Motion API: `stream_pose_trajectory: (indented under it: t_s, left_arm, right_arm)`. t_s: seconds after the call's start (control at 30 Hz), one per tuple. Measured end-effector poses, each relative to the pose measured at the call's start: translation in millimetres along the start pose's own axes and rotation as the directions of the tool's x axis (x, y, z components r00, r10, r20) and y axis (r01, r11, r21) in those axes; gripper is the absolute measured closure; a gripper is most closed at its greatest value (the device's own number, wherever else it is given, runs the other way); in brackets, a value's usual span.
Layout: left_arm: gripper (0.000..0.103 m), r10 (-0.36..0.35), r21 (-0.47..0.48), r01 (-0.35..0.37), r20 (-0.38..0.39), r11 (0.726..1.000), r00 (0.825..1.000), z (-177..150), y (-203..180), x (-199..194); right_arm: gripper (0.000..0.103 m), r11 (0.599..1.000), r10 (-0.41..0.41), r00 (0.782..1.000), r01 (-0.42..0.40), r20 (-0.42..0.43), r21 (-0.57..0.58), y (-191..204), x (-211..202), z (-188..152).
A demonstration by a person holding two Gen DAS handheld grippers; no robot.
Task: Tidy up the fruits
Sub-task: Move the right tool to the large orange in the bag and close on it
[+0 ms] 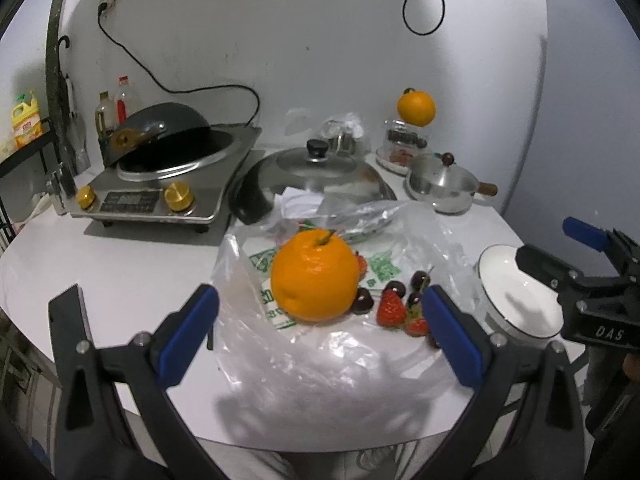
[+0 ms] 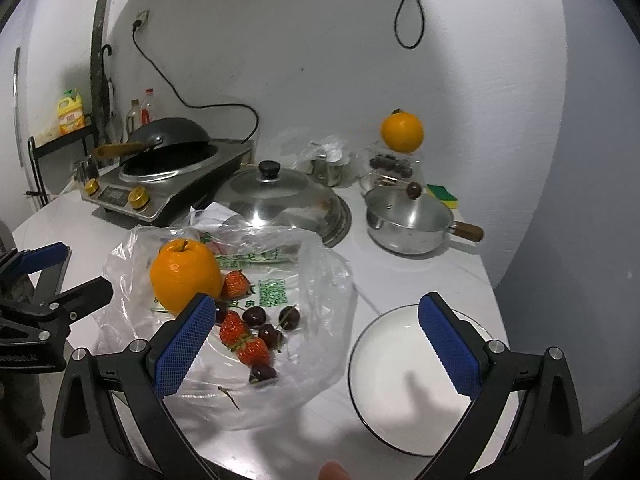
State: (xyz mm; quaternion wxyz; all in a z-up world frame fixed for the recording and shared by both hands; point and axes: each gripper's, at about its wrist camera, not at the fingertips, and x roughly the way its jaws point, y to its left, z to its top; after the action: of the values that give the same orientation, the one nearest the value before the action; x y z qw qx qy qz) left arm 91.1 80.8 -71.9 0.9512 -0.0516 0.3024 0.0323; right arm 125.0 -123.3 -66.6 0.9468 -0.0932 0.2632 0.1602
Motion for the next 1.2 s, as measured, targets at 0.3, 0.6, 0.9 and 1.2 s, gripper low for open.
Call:
stream_pose_trajectory:
  t_s: [0.3, 0.6, 0.9, 1.2]
  left_arm:
    - [0.001, 0.017, 0.016, -0.017, -0.026, 1.0, 1.0, 7.5, 10.3, 25.1]
    - [0.001, 0.063, -0.029, -0.065, -0.041, 0.997, 0.997, 9.4, 41.6, 37.7]
    - [0.001, 0.096, -0.099, -0.103, -0.068, 0.99, 0.993, 4.5, 84.1, 51.9]
    - [0.001, 0.126, -0.153, -0.135, -0.066, 0.979, 0.99, -0.9, 115.9, 51.6]
  right_arm:
    - [0.0, 0.999, 0.051, 0.997, -0.051, -0.05, 0.002, 5.5, 36.8, 5.4]
    - [0.0, 0.985, 0.172, 0.981, -0.174, -0.093, -0.011, 34.2, 80.5, 20.7]
    - [0.0, 0.963, 0.264, 0.955, -0.269, -0.134, -0.025, 72.0, 115.2, 30.4]
    - [0.0, 0.943, 0.317, 0.937, -0.328, -0.147, -0.059, 102.9, 141.3, 34.9]
